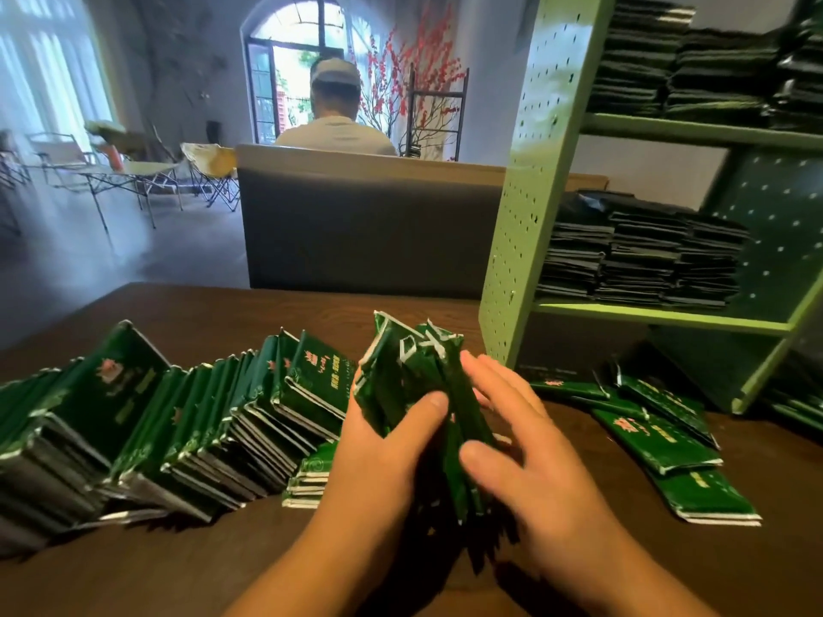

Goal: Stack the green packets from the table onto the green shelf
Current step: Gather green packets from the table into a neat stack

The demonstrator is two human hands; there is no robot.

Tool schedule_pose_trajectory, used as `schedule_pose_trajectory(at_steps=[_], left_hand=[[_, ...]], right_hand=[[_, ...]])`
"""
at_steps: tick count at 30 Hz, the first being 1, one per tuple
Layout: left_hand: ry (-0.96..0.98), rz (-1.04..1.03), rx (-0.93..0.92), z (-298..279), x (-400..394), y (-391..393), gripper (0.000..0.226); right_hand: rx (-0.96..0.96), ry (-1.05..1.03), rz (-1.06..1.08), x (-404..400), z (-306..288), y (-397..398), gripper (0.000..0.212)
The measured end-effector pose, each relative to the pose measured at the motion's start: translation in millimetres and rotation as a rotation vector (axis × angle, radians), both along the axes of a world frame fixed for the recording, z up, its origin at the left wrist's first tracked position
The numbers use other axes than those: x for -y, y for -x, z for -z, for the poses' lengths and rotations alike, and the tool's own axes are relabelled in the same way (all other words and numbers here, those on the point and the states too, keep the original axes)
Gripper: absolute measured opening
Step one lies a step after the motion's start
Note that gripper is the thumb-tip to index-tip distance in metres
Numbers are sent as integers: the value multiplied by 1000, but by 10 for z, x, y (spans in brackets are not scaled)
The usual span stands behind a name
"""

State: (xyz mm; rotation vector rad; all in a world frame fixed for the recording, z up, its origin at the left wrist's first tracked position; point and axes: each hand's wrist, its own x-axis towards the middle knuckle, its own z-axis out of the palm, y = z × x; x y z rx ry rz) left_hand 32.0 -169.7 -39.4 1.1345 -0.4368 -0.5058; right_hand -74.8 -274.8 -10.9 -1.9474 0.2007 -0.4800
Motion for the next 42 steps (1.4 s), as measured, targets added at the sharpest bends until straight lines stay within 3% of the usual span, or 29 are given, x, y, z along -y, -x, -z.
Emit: schedule_pose_trajectory(at_steps=[2, 3, 6, 9, 10, 12, 14, 16, 18, 22, 25, 27, 30, 31, 34, 38, 42], left_hand=[[15, 14, -77, -9, -25, -9, 53], [11, 21, -91, -13, -38, -11, 52], [-26, 20, -47, -72, -64, 28, 54], [-60, 65, 37, -165, -85, 100, 39], [-77, 91, 77, -193, -91, 124, 34], [-118, 76, 160, -226, -99, 176, 39], [-135, 1, 202, -204, -104, 205, 59], [-88, -12, 131, -164, -107, 208, 70], [-5, 20, 4, -169, -111, 208, 54], [-102, -166, 284, -178, -109, 204, 13], [-84, -273, 339, -153, -103, 174, 28], [-58, -272, 296, -165, -120, 162, 27], [23, -114, 107, -225, -151, 149, 22], [38, -56, 46, -241, -158, 138, 22], [85, 32, -114, -249, -167, 46, 18], [148, 142, -257, -249, -190, -68, 28], [31, 134, -141, -203, -180, 30, 52]], right_hand=[[56, -181, -10, 57, -31, 31, 34], [74, -160, 44, 86, -42, 35, 33], [98, -257, 94, 213, -10, 10, 62], [25, -408, -82, 291, 45, 19, 106], [21, -520, -145, 295, 55, 17, 110], [29, -771, -208, 267, 71, 8, 104], [33, -957, -205, 212, 80, -15, 100], [31, -1107, -158, 184, 104, -50, 100], [37, -1198, -136, 131, 99, -54, 99], [34, -1166, -131, -4, 11, -1, 84], [36, -1020, -56, -47, -51, 27, 55], [69, -1028, -1, -10, -56, 16, 54], [113, -1180, 0, 83, -31, -19, 96], [110, -1219, -25, 102, -38, -11, 98], [148, -1271, -112, 147, -65, 25, 82], [128, -1293, -180, 136, -68, 41, 77], [38, -1328, -248, 74, -34, 35, 78]])
